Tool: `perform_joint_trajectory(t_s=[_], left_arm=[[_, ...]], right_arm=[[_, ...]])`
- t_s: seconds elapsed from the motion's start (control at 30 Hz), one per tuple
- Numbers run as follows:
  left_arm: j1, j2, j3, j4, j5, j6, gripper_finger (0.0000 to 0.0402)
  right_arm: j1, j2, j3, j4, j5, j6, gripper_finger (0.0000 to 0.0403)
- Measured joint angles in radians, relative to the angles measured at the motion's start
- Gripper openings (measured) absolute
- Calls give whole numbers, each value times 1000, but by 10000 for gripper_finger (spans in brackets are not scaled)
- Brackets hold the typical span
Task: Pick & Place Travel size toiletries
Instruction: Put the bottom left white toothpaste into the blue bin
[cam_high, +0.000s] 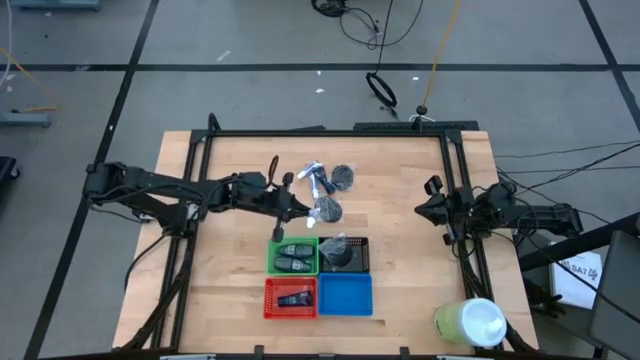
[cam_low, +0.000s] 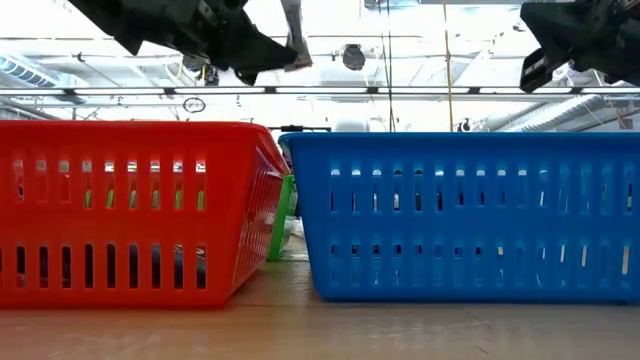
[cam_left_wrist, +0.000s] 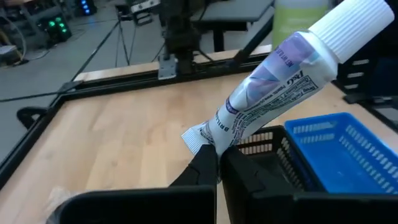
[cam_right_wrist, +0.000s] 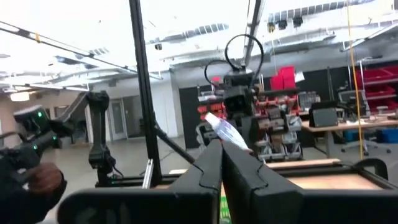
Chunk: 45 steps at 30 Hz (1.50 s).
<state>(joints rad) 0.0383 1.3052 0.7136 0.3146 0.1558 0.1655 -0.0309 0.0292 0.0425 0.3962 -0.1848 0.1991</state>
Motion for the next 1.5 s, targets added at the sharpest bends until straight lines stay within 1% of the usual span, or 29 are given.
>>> perform_joint_trajectory(t_s=[0.17, 0.23, 0.3, 0.33, 0.4, 0.43, 0.47, 0.57, 0.63, 0.77, 0.87, 0.97, 1.03, 1.13, 1.3, 1.43, 1.5], left_arm=[[21, 49, 0, 1, -1, -37, 0], [21, 64, 0, 6, -1, -39, 0], [20, 79, 0, 26, 0, -47, 0], [20, 85, 0, 32, 0, -56, 0], [18, 87, 0, 36, -1, -73, 0], [18, 87, 0, 48, -7, -80, 0], [18, 88, 0, 61, -17, -90, 0], [18, 91, 0, 85, -25, -101, 0], [18, 97, 0, 105, -25, -93, 0], [26, 115, 0, 106, -25, -91, 0], [38, 143, 0, 119, -26, -103, 0], [51, 186, 1, 166, -25, -137, 0], [58, 206, 20, 160, -25, -150, 0], [66, 240, 67, 127, -25, -154, 0], [80, 281, 134, 52, -25, -148, 0], [100, 285, 141, 23, -65, -142, 0], [108, 285, 141, 21, -69, -152, 0]], right_arm=[[0, 0, 0, -9, 1, -14, 0], [0, 5, 0, -37, 24, -69, 0], [0, 12, 0, -52, 113, -137, 0], [0, 20, 0, -57, 171, -144, 0], [0, 50, 0, -64, 268, -107, 0], [-1, 73, 0, -48, 293, -96, 0], [-1, 100, 0, -13, 296, -96, 1], [0, 209, 0, 111, 286, -111, 15], [0, 306, 0, 184, 288, -114, 36], [0, 523, 14, 350, 288, -114, 105], [0, 688, 57, 396, 288, -126, 165], [0, 850, 157, 442, 293, -187, 216], [0, 952, 228, 465, 292, -221, 237], [0, 1094, 328, 459, 264, -230, 250], [14, 1278, 466, 471, 210, -274, 247], [29, 1355, 526, 510, 210, -332, 243], [34, 1378, 532, 535, 210, -342, 244]])
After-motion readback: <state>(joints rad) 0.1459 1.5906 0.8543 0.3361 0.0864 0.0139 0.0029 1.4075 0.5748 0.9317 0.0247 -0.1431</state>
